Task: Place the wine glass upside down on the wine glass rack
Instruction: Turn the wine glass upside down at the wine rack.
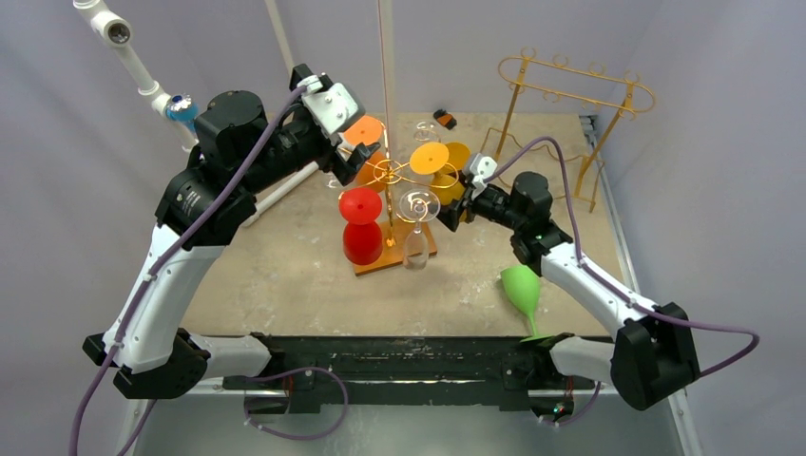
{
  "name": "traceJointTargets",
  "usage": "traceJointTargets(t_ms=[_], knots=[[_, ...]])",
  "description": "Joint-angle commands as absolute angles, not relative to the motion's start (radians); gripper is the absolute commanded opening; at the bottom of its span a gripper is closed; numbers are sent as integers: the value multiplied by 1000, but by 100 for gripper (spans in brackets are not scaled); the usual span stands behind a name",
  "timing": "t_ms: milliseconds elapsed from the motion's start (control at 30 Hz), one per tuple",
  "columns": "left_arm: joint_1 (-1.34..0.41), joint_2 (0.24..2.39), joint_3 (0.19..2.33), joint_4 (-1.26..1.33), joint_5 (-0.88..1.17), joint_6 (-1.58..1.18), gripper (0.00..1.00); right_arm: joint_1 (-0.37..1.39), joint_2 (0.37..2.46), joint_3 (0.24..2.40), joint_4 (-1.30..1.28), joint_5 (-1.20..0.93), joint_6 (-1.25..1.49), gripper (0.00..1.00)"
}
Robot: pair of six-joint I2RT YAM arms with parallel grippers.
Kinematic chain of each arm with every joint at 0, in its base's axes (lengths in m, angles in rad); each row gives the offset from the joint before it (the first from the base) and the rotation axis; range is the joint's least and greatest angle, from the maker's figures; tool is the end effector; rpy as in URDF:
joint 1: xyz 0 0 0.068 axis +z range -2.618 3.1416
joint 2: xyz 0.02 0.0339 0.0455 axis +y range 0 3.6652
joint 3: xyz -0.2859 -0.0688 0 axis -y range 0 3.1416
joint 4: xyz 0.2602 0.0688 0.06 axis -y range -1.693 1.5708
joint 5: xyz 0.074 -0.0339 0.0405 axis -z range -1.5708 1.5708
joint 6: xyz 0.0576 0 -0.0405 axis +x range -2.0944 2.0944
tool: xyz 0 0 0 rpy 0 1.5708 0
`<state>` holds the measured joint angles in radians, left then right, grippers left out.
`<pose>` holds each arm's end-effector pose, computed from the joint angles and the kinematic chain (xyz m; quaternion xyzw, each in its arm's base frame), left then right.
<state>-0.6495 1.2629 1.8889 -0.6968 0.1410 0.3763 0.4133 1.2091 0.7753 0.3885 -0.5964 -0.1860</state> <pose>0.1860 -0.1515 0.5778 0.4000 0.6124 -0.1437 0.6666 0.2633 0.1508 0.3205 -0.3979 0.6003 0.2859 0.6321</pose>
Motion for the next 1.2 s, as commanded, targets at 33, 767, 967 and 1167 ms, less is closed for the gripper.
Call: traceJointTargets(t_ms=[33,767,967,1167], knots=[[-647,1263,1899,-661,110,347,100,416,1154,740,481,-632,-209,6],[-648,1262,1897,-660,94,357,100,415,1085,567,735,-571,-55,3],[-647,1260,1893,-660,91,362,100,413,1107,536,786,-512,-3,4],[-647,1252,1880,-661,87,365,100,410,1124,524,806,-468,46,25]])
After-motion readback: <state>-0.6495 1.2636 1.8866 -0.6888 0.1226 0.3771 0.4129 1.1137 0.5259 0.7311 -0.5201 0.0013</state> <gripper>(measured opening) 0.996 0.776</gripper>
